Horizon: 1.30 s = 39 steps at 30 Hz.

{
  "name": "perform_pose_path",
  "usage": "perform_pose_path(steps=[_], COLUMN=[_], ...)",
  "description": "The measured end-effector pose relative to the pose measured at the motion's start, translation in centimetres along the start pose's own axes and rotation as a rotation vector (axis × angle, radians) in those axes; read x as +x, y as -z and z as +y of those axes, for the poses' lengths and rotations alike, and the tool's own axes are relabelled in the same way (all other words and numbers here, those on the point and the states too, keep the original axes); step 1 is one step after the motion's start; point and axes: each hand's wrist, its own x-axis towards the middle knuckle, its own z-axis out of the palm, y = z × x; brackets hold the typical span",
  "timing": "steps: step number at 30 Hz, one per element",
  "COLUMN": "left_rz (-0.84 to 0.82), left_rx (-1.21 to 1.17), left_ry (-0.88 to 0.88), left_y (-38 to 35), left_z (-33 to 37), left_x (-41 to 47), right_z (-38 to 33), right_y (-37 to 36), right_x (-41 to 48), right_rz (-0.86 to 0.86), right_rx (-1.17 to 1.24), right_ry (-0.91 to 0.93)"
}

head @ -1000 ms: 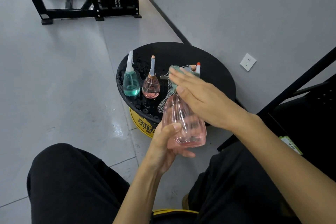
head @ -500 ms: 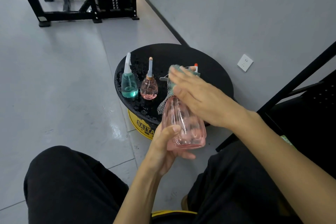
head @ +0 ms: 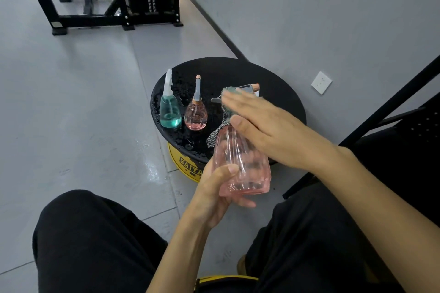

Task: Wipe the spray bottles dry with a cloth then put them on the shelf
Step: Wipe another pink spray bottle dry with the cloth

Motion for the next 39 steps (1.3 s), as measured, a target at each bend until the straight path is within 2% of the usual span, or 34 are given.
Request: perform_pose_path(steps=[8, 22, 30, 34, 39], left_rz=[0.039, 0.017, -0.067, -0.065, -0.037], left_rx=[-0.04, 0.006, 0.009, 0.019, -0.022], left_ry=[0.032, -0.034, -0.021, -0.032, -0.065], left_y=[-0.2, 0.3, 0.0, 0.1, -0.1], left_z=[-0.2, 0.1, 0.5, 0.6, 0.8], left_x=[-0.4, 0.0, -0.2, -0.3, -0.7], right_z=[0.2, -3.1, -2.3, -2.8, -4.6], right_y=[-1.6, -2.0, -2.4, -3.3, -4.1], right_x=[1.3, -3.4, -2.1, -2.4, -4.2], right_rz=[0.152, 0.244, 0.289, 0.266, 0.259], right_rx=[0.158, -0.109, -0.164, -0.065, -0.147], right_ry=[-0.047, 0.14, 0.053, 0.038, 0.074])
